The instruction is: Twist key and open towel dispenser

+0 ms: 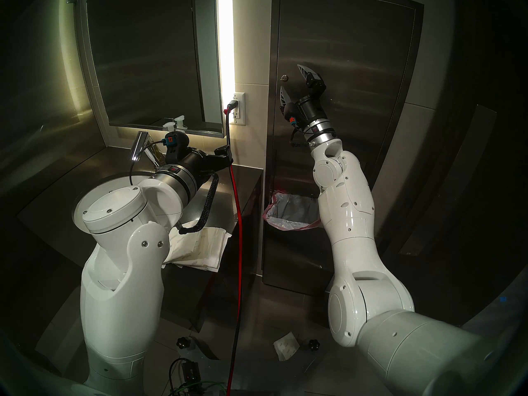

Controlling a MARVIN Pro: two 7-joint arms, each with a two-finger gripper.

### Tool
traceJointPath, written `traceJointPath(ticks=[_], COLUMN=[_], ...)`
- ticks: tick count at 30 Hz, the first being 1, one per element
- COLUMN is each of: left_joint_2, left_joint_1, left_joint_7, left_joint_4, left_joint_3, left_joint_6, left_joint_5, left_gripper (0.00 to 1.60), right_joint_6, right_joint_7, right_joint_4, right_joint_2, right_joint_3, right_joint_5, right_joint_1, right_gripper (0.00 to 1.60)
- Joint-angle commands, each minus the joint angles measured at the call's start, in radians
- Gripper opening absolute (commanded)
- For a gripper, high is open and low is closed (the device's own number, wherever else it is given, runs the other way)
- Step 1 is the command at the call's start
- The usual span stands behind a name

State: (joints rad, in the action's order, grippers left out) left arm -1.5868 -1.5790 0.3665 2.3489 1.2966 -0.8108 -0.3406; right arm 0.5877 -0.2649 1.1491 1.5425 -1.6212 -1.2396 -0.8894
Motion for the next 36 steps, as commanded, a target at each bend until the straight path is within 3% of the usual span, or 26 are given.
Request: traceJointPath(ticks=[1, 32, 36], left_joint_2=[0.001, 0.001, 0.001], left_joint_1=[0.009, 0.009, 0.009], left_joint_7=[0.001, 0.001, 0.001], left_joint_4=[0.009, 0.009, 0.009], left_joint_3=[0.002, 0.002, 0.002], left_joint_6=[0.001, 0.001, 0.001], left_joint_5=[0.000, 0.000, 0.000], left_gripper=[1.60, 1.60, 1.60], right_joint_6=[0.009, 0.045, 0.046], right_joint_7=[-0.012, -0.041, -0.047], right_joint_4=[-0.007, -0.165, -0.182], right_joint_2=[-0.001, 0.004, -0.002], right_joint_3=[-0.006, 0.001, -0.005], right_joint_5=[0.009, -0.001, 0.000], right_joint_1=[0.049, 0.161, 0.166], right_gripper=[1.60, 1.59, 1.44])
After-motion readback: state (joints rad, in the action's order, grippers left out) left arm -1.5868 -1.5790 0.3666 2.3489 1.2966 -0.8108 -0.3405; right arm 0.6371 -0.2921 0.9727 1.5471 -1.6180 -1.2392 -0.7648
